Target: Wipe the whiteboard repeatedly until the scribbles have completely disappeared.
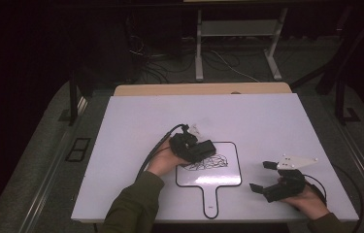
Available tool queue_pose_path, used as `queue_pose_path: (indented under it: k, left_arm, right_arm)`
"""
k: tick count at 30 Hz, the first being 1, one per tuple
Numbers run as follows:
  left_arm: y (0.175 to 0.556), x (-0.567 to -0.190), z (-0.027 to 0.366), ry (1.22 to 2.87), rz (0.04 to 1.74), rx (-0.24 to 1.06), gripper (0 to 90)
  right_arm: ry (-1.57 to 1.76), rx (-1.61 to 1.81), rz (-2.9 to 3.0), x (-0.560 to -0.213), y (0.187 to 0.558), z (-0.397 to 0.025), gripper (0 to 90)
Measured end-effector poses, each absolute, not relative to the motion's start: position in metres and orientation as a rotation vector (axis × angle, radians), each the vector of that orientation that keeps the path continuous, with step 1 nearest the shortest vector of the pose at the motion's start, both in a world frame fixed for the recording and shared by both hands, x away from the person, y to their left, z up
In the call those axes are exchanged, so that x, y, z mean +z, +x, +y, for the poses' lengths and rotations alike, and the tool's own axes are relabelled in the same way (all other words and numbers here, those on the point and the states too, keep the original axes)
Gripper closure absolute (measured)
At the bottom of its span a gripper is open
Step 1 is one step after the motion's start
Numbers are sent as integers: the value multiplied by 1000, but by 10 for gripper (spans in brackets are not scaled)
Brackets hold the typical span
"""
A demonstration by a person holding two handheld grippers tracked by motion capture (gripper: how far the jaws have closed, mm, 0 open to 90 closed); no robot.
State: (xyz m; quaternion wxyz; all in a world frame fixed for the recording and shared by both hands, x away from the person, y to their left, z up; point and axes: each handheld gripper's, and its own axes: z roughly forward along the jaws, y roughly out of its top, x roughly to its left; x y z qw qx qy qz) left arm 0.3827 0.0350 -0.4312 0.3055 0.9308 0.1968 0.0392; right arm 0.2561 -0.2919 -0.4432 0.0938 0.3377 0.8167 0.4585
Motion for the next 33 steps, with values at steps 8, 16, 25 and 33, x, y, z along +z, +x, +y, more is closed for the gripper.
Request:
queue_pose_path:
  k: [8, 16, 25, 33]
  left_arm:
    - [378, -430, 33, 2483, 499, 103, 388]
    - [368, -430, 28, 2496, 459, 97, 388]
    - [355, -430, 23, 2502, 419, 76, 388]
    - [350, -429, 20, 2515, 378, 66, 388]
  right_arm:
    - [1004, 1360, 2422, -443, 256, -292, 0]
    - [1004, 1360, 2424, -444, 256, -291, 0]
    - [1004, 1362, 2423, -444, 256, -291, 0]
    - [1005, 1364, 2422, -443, 257, -291, 0]
